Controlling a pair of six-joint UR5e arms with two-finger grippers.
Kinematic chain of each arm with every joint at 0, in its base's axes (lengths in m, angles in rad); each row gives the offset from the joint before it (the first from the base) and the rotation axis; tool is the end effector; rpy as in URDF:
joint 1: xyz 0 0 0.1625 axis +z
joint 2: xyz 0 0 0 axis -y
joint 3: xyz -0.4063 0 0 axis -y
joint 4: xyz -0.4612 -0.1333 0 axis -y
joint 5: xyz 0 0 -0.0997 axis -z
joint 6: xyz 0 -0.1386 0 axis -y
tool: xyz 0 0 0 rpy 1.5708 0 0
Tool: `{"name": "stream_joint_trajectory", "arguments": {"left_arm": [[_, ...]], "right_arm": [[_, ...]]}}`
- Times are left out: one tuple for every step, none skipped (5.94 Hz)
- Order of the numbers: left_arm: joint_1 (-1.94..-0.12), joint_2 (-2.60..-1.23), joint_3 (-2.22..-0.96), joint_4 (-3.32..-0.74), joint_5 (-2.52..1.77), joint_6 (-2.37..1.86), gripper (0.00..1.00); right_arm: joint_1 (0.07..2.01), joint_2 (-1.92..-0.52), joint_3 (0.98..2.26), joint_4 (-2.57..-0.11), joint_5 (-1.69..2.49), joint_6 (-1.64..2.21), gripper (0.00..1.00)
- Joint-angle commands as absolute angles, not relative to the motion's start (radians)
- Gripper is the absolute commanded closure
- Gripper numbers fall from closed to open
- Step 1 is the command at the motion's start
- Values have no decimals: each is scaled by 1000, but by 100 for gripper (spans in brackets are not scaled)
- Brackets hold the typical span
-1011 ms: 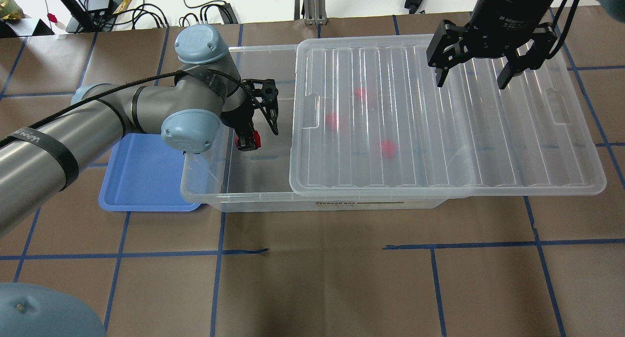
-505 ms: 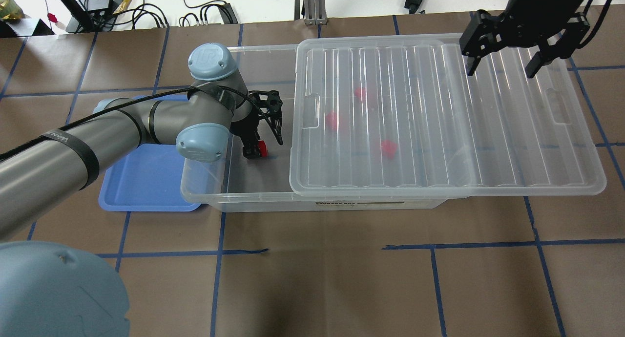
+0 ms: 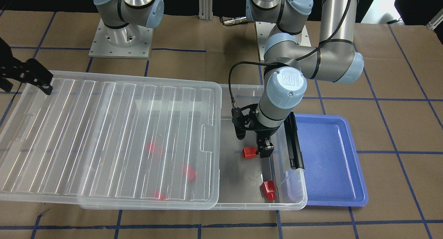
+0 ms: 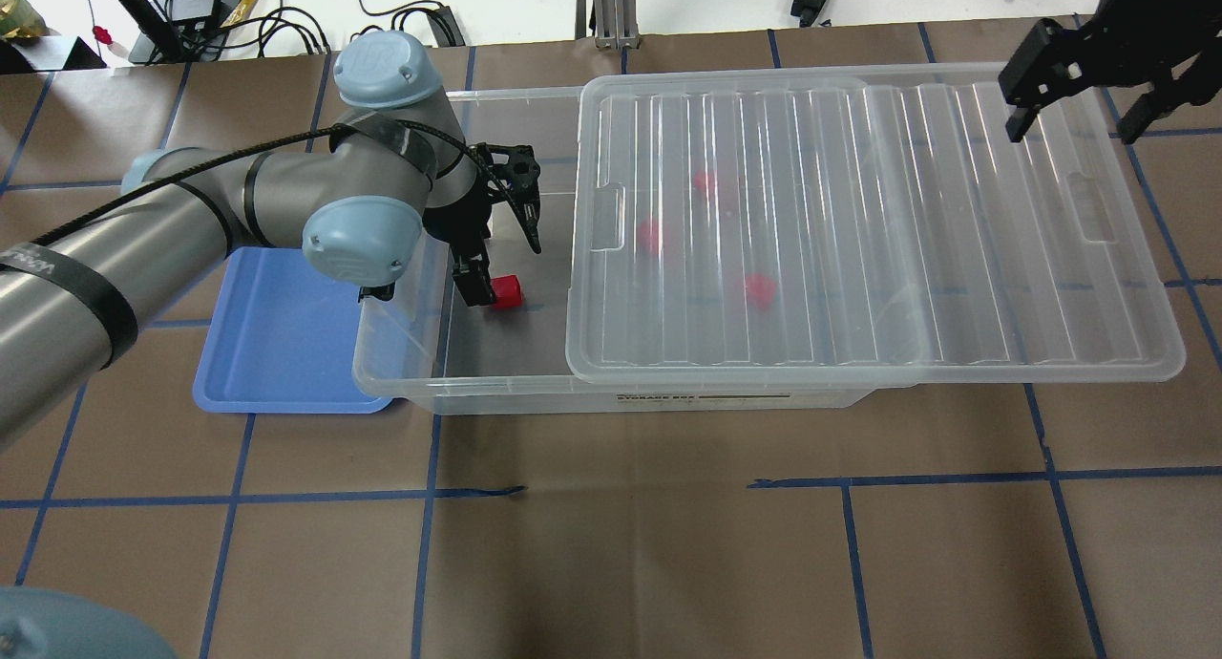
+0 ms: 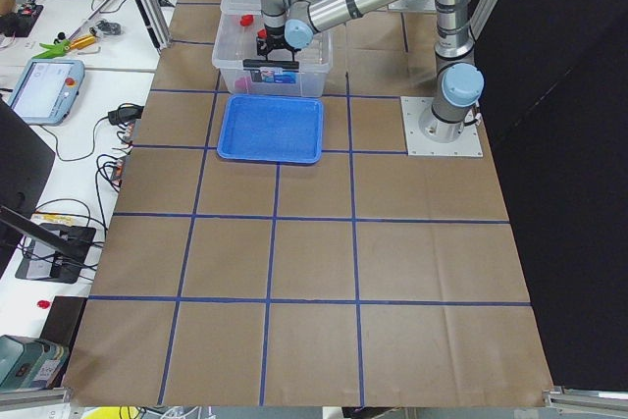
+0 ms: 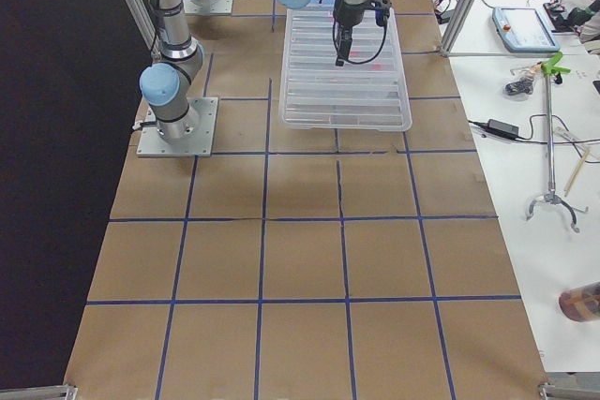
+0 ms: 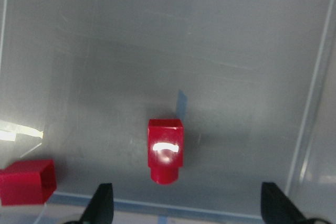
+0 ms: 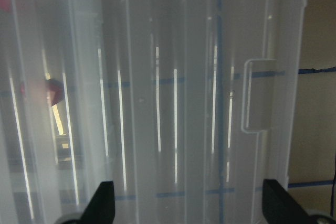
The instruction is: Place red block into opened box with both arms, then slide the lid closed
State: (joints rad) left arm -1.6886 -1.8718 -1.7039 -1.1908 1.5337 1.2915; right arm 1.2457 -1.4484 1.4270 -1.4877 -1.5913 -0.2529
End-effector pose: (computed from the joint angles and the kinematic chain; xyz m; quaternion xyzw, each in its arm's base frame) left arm -0.2116 -0.6103 0.2129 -0.6470 -0.7618 -0.0123 0.0304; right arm -0.0685 -0.6118 0.4312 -0.0358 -0.9988 -0.0325 0.0010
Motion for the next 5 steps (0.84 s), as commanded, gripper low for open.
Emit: {"name": "stream_joint_trajectory", "arguments": {"left_arm": [[-1687, -1749, -1559, -1522, 1531, 1250, 1], [-1689, -1700, -1507, -1636, 1532, 1188, 1], [-1689, -1654, -1523, -1638, 1526, 975, 1], [-1687, -1617, -1531, -1632, 1534, 795, 1], [-1684, -1593, -1529, -1628, 1537, 546, 1]], "right_arm": [[1071, -1364, 1430, -1567, -1611, -418, 0], [1018, -1321, 1433, -1612, -1615, -451, 0], [973, -1283, 1475, -1693, -1615, -478, 0], [957, -1281, 1549, -1792, -1617, -500, 0], [954, -1285, 1609, -1868, -1617, -499, 0]]}}
